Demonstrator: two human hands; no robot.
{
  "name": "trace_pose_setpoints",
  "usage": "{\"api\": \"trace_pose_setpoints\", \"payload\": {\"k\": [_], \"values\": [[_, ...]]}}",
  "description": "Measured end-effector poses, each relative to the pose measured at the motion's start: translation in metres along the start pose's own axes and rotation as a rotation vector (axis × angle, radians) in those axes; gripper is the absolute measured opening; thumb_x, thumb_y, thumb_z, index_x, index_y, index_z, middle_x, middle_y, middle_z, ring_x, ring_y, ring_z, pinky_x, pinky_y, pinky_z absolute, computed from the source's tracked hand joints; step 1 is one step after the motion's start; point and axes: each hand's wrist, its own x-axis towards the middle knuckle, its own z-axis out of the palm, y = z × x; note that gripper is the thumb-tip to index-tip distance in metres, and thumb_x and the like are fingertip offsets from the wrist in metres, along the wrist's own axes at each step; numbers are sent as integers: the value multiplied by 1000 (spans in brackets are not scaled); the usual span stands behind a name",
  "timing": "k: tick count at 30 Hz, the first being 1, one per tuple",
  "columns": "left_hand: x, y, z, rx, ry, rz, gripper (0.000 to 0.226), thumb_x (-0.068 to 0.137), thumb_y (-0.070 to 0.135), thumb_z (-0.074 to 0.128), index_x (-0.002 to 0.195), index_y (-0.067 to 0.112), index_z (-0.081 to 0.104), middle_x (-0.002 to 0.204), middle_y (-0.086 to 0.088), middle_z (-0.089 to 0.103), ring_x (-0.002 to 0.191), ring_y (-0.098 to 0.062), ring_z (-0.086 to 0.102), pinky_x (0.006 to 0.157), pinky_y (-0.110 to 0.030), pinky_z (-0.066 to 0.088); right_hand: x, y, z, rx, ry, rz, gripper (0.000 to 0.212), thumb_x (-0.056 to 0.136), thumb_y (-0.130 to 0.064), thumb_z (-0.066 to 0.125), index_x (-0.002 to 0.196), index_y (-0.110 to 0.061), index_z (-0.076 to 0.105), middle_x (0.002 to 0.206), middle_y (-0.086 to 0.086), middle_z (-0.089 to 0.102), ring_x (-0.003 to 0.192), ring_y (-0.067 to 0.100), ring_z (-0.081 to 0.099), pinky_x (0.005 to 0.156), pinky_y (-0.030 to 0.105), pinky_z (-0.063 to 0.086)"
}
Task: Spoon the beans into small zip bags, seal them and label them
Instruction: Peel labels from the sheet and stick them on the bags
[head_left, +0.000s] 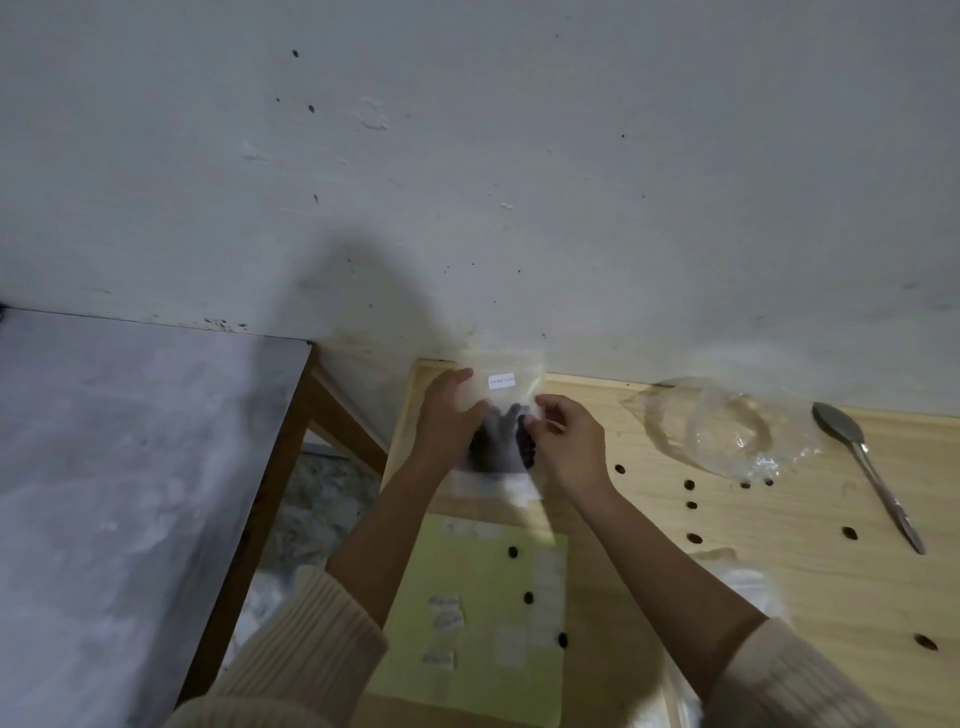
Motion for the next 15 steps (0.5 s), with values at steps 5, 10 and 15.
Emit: {"api": "trace_pose_setpoints", "payload": {"k": [5,10,15], "values": [[-11,7,6,192,80,59,42,89,17,59,129,8,48,142,-10,37,132,-23,35,108,-30,28,-15,3,-18,-179,-62,-48,39,84,-9,62,123,-7,57,132,10,51,123,22,48,96,14,30],[-68,23,37,11,30,265,19,90,12,58,109,8,60,108,-4,57,99,-19,57,89,-26,46,-56,14,-78,-209,151,-109,25,83,-5,62,107,-10,65,116,8,56,106,20,55,93,22,41],[-140,7,98,38,-293,163,32,91,14,58,122,5,52,124,-11,49,111,-23,54,83,-15,38,-121,57,-140,-286,349,21,26,87,-9,59,112,-12,62,120,6,55,109,18,54,85,15,34]]}}
